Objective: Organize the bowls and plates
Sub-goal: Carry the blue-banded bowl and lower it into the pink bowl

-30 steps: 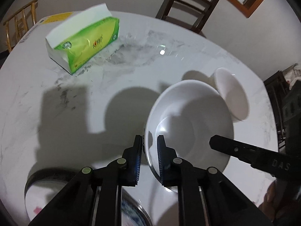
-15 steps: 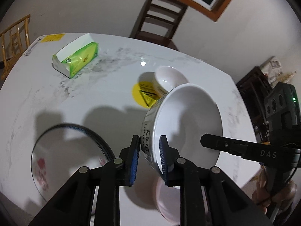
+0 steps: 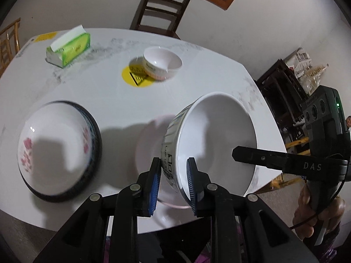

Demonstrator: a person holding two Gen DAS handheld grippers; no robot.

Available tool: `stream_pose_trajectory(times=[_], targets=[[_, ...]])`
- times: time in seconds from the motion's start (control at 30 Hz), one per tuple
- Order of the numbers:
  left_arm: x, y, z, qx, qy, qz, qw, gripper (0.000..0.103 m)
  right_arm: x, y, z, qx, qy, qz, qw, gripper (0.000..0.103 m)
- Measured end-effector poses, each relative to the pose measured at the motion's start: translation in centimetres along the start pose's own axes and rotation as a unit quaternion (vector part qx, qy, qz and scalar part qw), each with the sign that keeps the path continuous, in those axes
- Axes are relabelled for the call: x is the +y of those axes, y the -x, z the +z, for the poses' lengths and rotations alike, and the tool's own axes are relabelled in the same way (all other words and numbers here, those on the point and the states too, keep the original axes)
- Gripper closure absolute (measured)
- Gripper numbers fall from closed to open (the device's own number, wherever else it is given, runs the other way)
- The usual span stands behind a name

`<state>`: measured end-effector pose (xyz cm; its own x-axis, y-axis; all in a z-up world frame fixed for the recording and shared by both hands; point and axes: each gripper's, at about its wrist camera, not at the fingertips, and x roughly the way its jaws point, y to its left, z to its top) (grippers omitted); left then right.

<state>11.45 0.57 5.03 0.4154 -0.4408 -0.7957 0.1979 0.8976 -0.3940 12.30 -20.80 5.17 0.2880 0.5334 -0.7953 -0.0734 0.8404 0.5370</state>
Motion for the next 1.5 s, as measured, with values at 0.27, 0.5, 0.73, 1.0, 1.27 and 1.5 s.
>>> stream_pose_trajectory(times=[0.27, 0.5, 0.73, 1.0, 1.27, 1.5], targets=[[0.1, -1.5, -1.5, 0.022, 0.007, 0.003, 0.9997, 0.084, -1.0, -1.1, -1.0, 0.01, -0.008, -0.005, 1.0, 0.089], [0.1, -2.5, -1.7, 0.034, 0.008, 0.012, 0.9993, 0.084, -1.5, -2.2, -0.6, 0.02, -0.012, -0.013, 1.0, 0.089], [0.6, -3.8, -1.5, 0.046, 0.011, 0.018, 0.9987, 0.084, -2.3, -3.4, -0.3, 0.031, -0.022, -0.016, 0.999, 0.089], [1.1, -4.9, -1.2, 0.051, 0.016, 0.025, 0.9982, 0.084, -2.7, -4.5, 0.1, 0.038, -0.024, -0.025, 0.999, 0.089], [1.3, -5.5, -0.9, 0.045, 0.013, 0.039, 0.9982, 0.084, -3.0, -5.4, 0.5, 0.043, -0.024, -0.033, 0.998, 0.089], [1.5, -5.6, -0.4, 0.04, 0.007, 0.048, 0.998, 0.084, -2.7, -5.3, 0.8, 0.039, -0.018, -0.042, 0.998, 0.089]])
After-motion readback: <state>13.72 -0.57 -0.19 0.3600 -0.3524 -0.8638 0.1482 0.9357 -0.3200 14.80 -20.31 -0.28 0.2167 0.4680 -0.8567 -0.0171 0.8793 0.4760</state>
